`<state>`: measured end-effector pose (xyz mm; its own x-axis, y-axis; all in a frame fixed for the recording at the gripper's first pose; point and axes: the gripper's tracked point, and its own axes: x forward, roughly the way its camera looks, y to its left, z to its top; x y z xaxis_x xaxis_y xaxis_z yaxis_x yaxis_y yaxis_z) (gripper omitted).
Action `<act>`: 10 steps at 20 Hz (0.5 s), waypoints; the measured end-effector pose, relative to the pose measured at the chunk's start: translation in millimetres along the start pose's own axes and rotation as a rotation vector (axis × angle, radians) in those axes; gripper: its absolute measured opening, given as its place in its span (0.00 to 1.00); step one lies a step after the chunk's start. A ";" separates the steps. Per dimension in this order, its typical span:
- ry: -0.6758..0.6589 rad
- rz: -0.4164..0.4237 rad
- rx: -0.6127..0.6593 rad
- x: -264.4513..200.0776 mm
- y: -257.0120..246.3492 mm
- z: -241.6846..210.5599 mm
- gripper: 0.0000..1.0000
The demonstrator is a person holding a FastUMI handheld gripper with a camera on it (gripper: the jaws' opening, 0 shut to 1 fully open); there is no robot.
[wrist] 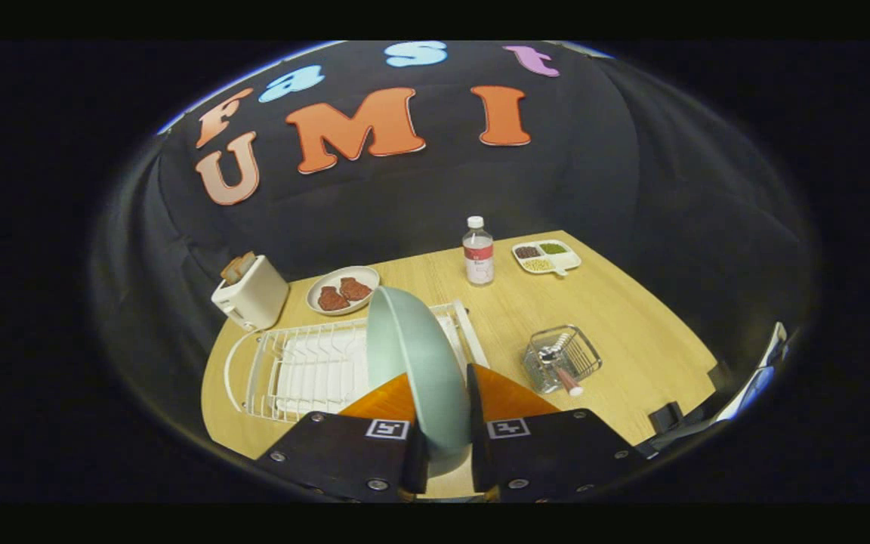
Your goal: Take the plate from the dish rack, then take the spoon from the basket and place it into the plate.
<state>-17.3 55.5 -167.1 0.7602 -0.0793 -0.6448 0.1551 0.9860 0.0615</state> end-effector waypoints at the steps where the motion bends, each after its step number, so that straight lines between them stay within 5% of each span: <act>1: 0.018 0.014 0.025 -6.0 -4.3 -11.2 0.23; 10: 0.151 0.175 0.221 -33.6 -16.2 -104.4 0.23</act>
<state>-111.1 57.5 -226.0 0.6877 0.1281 -0.7146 0.1757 0.9257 0.3351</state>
